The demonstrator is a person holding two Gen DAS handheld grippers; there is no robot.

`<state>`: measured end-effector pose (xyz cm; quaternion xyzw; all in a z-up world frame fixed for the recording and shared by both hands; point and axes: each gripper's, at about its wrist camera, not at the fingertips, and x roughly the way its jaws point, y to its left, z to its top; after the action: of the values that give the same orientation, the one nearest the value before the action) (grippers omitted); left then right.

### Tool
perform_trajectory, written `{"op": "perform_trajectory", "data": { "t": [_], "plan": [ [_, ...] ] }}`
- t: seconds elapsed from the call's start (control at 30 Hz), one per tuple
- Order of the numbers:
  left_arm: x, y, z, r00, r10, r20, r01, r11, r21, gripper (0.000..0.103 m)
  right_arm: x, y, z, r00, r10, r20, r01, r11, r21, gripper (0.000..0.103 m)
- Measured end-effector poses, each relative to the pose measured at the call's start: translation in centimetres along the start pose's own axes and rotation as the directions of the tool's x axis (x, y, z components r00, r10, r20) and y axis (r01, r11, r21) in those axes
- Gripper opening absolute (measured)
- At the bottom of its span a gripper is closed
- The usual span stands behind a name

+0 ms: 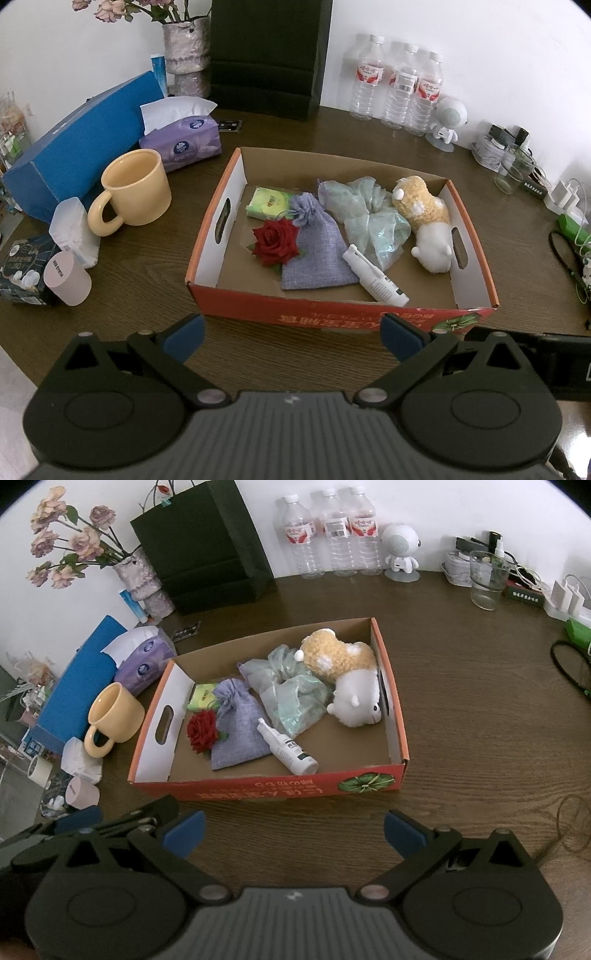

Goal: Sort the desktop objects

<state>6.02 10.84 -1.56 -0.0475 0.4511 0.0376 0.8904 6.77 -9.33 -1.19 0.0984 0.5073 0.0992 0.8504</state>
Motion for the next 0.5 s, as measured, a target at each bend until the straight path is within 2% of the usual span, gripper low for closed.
{"op": "perform_trajectory", "data": {
  "t": [0.5],
  "plan": [
    [-0.21, 0.03, 0.03, 1.000, -0.001, 0.006, 0.001, 1.000, 0.005, 0.103, -0.02, 0.18, 0.07, 1.000, -0.003, 0.001, 0.003, 1.000, -0.006, 0.103]
  ]
}}
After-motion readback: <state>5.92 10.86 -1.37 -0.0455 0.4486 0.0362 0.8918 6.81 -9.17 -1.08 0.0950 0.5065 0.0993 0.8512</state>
